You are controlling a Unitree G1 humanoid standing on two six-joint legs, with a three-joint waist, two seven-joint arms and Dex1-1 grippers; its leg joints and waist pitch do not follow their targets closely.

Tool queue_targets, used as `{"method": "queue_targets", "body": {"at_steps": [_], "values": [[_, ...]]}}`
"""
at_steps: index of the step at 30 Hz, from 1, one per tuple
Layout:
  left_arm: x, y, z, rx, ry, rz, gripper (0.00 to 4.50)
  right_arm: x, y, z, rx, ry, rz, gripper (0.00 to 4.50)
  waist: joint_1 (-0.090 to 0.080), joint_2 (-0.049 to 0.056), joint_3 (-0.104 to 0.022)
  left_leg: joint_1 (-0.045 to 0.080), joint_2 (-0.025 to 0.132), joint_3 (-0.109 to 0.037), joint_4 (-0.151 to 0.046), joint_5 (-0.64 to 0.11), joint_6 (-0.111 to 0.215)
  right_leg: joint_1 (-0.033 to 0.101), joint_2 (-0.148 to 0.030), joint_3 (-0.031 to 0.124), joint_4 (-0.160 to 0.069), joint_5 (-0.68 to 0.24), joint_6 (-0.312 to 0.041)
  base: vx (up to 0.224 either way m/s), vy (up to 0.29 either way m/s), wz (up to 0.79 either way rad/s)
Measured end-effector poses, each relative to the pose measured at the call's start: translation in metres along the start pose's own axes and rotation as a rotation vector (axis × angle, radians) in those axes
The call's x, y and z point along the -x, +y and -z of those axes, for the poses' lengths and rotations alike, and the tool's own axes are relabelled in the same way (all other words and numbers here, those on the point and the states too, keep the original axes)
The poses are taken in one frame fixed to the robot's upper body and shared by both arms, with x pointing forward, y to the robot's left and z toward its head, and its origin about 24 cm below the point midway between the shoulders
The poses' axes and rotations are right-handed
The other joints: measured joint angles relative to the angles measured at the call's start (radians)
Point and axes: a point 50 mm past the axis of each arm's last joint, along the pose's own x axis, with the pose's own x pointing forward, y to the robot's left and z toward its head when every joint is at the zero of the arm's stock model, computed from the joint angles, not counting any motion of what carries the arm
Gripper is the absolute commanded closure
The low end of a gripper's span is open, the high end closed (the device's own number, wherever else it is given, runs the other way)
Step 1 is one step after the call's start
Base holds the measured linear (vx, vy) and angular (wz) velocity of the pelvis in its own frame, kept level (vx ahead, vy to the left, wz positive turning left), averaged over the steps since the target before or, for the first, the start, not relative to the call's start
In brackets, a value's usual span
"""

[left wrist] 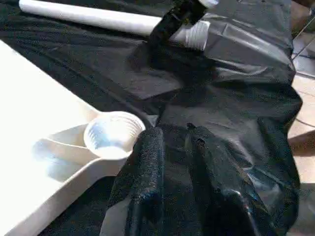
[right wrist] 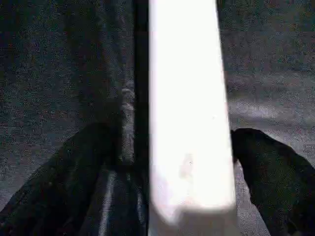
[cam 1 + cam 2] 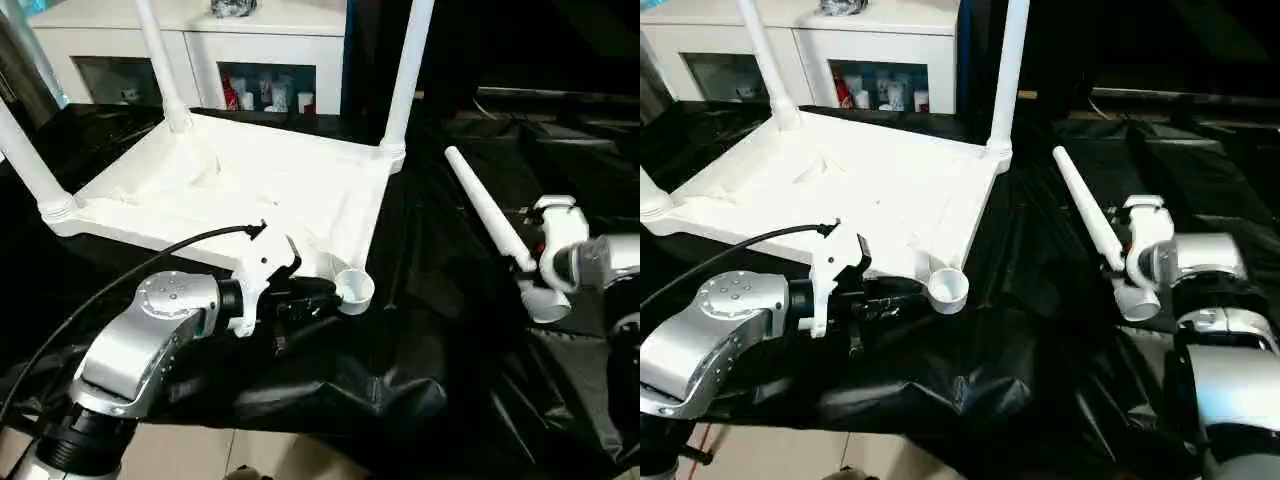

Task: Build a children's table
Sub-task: Pick table leg

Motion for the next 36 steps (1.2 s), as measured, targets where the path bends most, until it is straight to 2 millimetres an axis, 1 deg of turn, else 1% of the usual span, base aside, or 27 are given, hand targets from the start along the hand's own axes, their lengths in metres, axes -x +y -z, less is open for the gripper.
{"method": "queue_targets", "body": {"at_steps": [2,3,4,7,8,9,14,15,16,17,18,19,20,21,22,24,25,26,27,28,30,32,33,36], "values": [[0.001,-0.001,0.000,0.012,0.004,0.008,3.50,-0.001,0.000,0.000,0.024,0.016,0.006,0.50,0.001,0.000,0.000,0.000,0.000,0.000,0.002,0.000,0.000,0.000,0.000,0.000,0.000,0.000,0.000,0.000,0.000,0.00],[0.001,-0.002,-0.001,0.014,0.002,0.015,3.50,-0.002,0.000,0.001,0.030,0.018,0.007,0.68,0.003,0.000,0.000,0.000,0.001,-0.001,0.003,0.000,0.000,0.000,0.000,-0.001,0.000,0.000,0.000,0.000,0.000,0.00],[0.001,-0.003,-0.002,0.015,0.000,0.029,3.50,-0.002,0.000,0.001,0.037,0.021,0.008,0.68,0.003,0.000,0.000,0.000,0.001,-0.001,0.003,0.000,0.000,0.000,0.000,-0.001,0.000,0.000,0.000,0.000,0.000,0.00],[0.004,-0.007,-0.004,0.012,0.003,0.063,3.50,-0.002,-0.002,0.002,0.052,0.028,0.017,0.94,0.004,0.000,0.000,0.000,0.001,-0.001,0.005,-0.001,0.001,0.000,0.000,-0.001,0.000,0.000,-0.001,0.000,0.000,0.00],[0.005,-0.007,-0.004,0.010,0.009,0.067,3.50,-0.002,-0.002,0.002,0.052,0.028,0.017,1.12,0.004,0.000,0.000,0.000,0.001,-0.001,0.005,-0.001,0.001,0.000,0.000,-0.001,0.000,0.000,-0.001,0.000,0.000,0.00],[0.005,-0.007,-0.004,0.010,0.011,0.069,3.50,-0.002,-0.002,0.002,0.052,0.028,0.017,1.12,0.004,0.000,0.000,0.000,0.001,-0.001,0.005,-0.001,0.001,0.000,0.000,-0.001,0.001,0.000,-0.001,0.000,0.000,0.00],[0.005,-0.008,-0.002,0.006,0.034,0.091,3.50,-0.002,-0.004,0.002,0.052,0.031,0.022,1.48,0.004,0.000,0.000,0.000,0.001,-0.001,0.005,-0.001,0.001,0.000,0.000,-0.001,0.001,0.000,-0.001,0.000,0.000,0.00],[0.005,-0.008,-0.002,0.008,0.034,0.093,3.50,-0.002,-0.005,0.002,0.053,0.029,0.024,1.48,0.004,0.000,0.000,0.000,0.001,-0.001,0.005,-0.001,0.001,0.000,0.000,-0.001,0.001,0.000,-0.001,0.000,0.000,0.00],[0.005,-0.009,-0.002,0.018,0.033,0.098,3.23,-0.002,-0.005,0.002,0.054,0.025,0.027,1.74,0.004,0.000,0.000,0.000,0.001,-0.001,0.005,-0.001,0.001,0.000,0.000,-0.001,0.001,0.000,-0.001,0.000,0.000,0.00],[0.005,-0.009,-0.002,0.020,0.032,0.099,3.23,-0.002,-0.005,0.002,0.053,0.022,0.028,1.74,0.004,0.000,0.000,-0.001,0.001,-0.001,0.005,-0.001,0.001,0.000,0.000,-0.001,0.001,0.000,-0.001,0.000,0.000,0.00],[0.004,-0.008,-0.004,0.020,0.025,0.096,3.17,-0.002,-0.006,0.002,0.046,0.017,0.029,1.88,0.004,0.000,0.000,-0.001,0.001,-0.001,0.005,-0.001,0.001,0.000,0.000,-0.001,0.001,0.000,-0.001,0.000,0.000,0.00],[0.003,-0.008,-0.005,0.020,0.016,0.089,3.17,-0.002,-0.006,0.002,0.043,0.015,0.031,1.88,0.003,0.000,0.000,-0.001,0.001,-0.001,0.005,-0.001,0.001,0.000,0.000,-0.001,0.001,0.001,-0.001,0.000,0.000,0.00],[0.002,-0.008,-0.006,0.018,0.009,0.085,3.13,-0.002,-0.006,0.002,0.037,0.010,0.029,2.00,0.004,0.000,0.000,-0.001,0.001,-0.001,0.006,-0.001,0.001,0.000,0.000,-0.001,0.001,0.001,-0.001,0.000,0.000,0.00],[0.001,-0.007,-0.008,0.020,0.005,0.079,2.94,-0.002,-0.006,0.002,0.029,0.007,0.028,2.14,0.003,0.000,0.000,-0.001,0.001,-0.001,0.006,0.000,0.001,0.000,0.000,-0.001,0.001,0.001,-0.001,0.000,0.000,0.00],[0.000,-0.005,-0.010,0.042,0.000,0.066,2.94,-0.002,-0.007,0.002,0.020,0.002,0.028,2.14,0.003,0.000,0.000,-0.001,0.001,-0.001,0.006,0.000,0.001,0.000,0.000,-0.001,0.002,0.001,-0.001,0.000,0.000,0.00],[0.000,0.000,-0.014,0.071,-0.023,0.024,2.78,-0.002,-0.007,0.001,-0.005,-0.010,0.019,2.30,0.003,0.000,0.000,-0.001,0.001,-0.001,0.006,0.000,0.001,0.000,0.000,-0.001,0.002,0.001,-0.001,0.000,0.000,0.00],[-0.001,0.003,-0.016,0.078,-0.040,-0.004,2.76,-0.002,-0.007,0.001,-0.033,-0.023,0.014,2.38,0.003,0.000,0.000,-0.001,0.001,-0.001,0.007,0.000,0.001,0.000,0.000,-0.002,0.002,0.001,-0.001,0.000,0.000,0.00],[-0.002,0.005,-0.017,0.083,-0.059,-0.030,2.62,-0.002,-0.008,0.002,-0.063,-0.038,0.006,2.47,0.003,0.000,0.000,-0.001,0.001,-0.001,0.007,0.000,0.001,0.000,0.000,-0.002,0.002,0.001,-0.001,0.000,0.000,0.00],[-0.002,0.008,-0.019,0.081,-0.075,-0.051,2.62,-0.002,-0.008,0.001,-0.087,-0.054,-0.005,2.47,0.003,0.000,0.000,-0.001,0.001,-0.001,0.007,0.000,0.001,0.000,0.000,-0.002,0.002,0.001,-0.001,0.000,0.000,0.00],[-0.002,0.011,-0.021,0.083,-0.095,-0.078,2.48,-0.002,-0.009,0.001,-0.124,-0.077,-0.022,2.54,0.003,0.000,0.000,-0.001,0.001,-0.001,0.007,-0.001,0.001,0.000,0.000,-0.002,0.002,0.001,-0.001,0.000,0.000,0.00],[-0.002,0.015,-0.024,0.089,-0.133,-0.118,2.40,-0.002,-0.009,0.001,-0.191,-0.124,-0.053,2.58,0.004,0.001,0.000,-0.002,0.001,-0.002,0.007,-0.001,0.001,0.000,0.000,-0.002,0.002,0.001,-0.001,0.000,0.000,0.00],[-0.003,0.018,-0.027,0.088,-0.157,-0.148,2.28,-0.002,-0.009,-0.001,-0.264,-0.193,-0.089,2.61,0.005,0.004,0.000,-0.002,0.001,-0.002,0.007,0.000,0.001,-0.001,0.000,-0.002,0.002,0.001,-0.001,0.000,0.000,0.00],[-0.004,0.020,-0.028,0.093,-0.177,-0.166,2.05,-0.001,-0.011,-0.004,-0.308,-0.243,-0.106,2.62,0.007,0.005,0.001,-0.002,0.001,-0.002,0.007,-0.001,0.001,-0.001,0.000,-0.002,0.002,0.001,-0.001,0.000,0.000,0.00],[-0.009,0.023,-0.033,0.085,-0.213,-0.203,1.91,0.007,-0.013,-0.018,-0.389,-0.427,-0.165,2.62,0.015,0.009,0.001,-0.003,0.001,-0.001,0.007,0.000,0.002,-0.003,0.000,-0.002,0.002,0.001,-0.001,0.000,0.000,0.00]]}}
